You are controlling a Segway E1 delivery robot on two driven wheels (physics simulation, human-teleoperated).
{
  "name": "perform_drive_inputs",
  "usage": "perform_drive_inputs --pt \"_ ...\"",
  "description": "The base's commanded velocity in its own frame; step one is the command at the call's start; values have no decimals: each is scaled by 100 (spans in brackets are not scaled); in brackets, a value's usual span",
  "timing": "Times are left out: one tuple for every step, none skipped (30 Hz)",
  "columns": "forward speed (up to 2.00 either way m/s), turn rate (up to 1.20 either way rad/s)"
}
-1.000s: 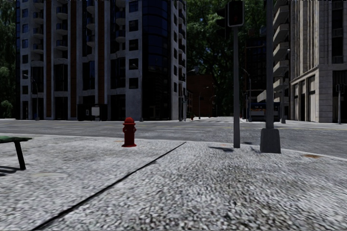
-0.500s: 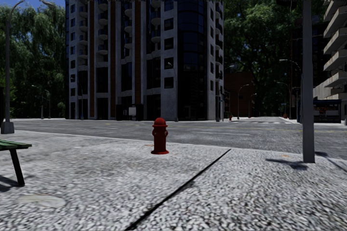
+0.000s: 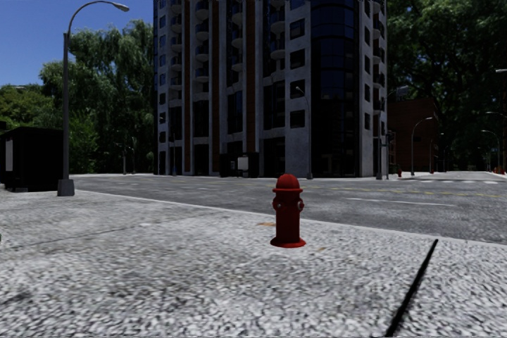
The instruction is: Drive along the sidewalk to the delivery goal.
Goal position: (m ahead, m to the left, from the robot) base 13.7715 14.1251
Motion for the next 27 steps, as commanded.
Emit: perform_drive_inputs --pt "200 59" --pt "200 59" --pt "200 59" --pt "200 59" --pt "200 59" --pt "200 59" --pt "200 59" --pt "200 59" --pt "200 59" --pt "200 59" --pt "200 60" --pt "200 64" --pt "200 65" --pt "200 66" --pt "200 66" --pt "200 67" --pt "200 67" --pt "200 68" --pt "200 69" --pt "200 70" --pt "200 70" --pt "200 71" --pt "200 71" --pt "200 71" --pt "200 71" --pt "200 71" --pt "200 71"
